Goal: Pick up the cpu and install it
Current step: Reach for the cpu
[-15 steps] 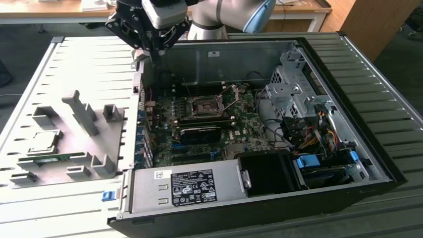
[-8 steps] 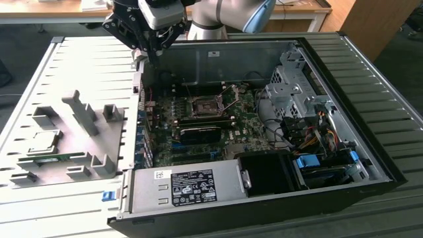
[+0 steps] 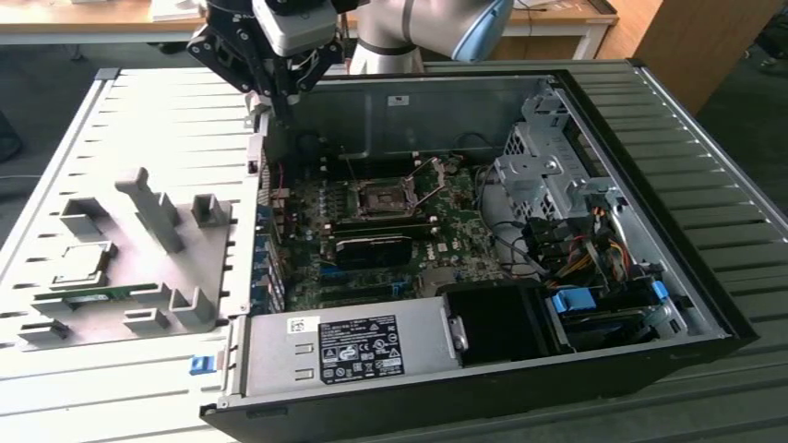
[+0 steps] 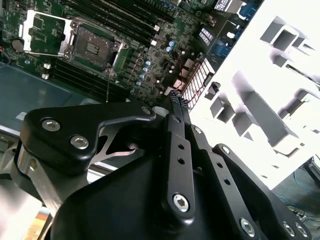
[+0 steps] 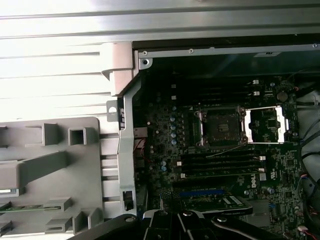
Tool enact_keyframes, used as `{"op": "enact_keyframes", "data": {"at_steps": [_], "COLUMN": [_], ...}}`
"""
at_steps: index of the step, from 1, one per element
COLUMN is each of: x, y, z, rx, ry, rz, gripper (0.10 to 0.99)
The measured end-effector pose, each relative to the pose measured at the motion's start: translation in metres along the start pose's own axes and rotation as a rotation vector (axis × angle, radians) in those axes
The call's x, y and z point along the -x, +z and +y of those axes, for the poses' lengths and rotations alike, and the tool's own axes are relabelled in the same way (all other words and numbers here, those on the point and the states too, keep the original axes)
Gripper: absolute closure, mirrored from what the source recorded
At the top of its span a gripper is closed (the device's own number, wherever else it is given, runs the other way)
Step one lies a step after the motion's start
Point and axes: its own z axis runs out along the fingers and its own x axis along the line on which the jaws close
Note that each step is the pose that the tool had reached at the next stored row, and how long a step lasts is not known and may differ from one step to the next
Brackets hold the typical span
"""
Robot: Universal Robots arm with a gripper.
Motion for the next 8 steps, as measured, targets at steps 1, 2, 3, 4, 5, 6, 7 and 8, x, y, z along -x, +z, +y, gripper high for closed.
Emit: {"op": "enact_keyframes", "data": {"at_steps": [1, 2, 3, 4, 5, 6, 7, 8], "x": [-0.0004, -0.0007, -0.0009, -0.0011, -0.0014, -0.0017, -0.0021, -0.0024], "y": [0.0000, 0.0001, 0.0001, 0.0002, 0.0003, 0.0004, 0.0004, 0.0005], "z": [0.0000, 0.0000, -0.0001, -0.0001, -0.0001, -0.0001, -0.0002, -0.0002], "rx": [0.000, 0.000, 0.000, 0.000, 0.000, 0.000, 0.000, 0.000], "ry": [0.000, 0.000, 0.000, 0.000, 0.000, 0.000, 0.000, 0.000], "rz": [0.0000, 0.0001, 0.0001, 0.0002, 0.0001, 0.0001, 0.0002, 0.0002], "gripper": [0.965, 0.965, 0.965, 0.965, 0.965, 0.965, 0.965, 0.965]}}
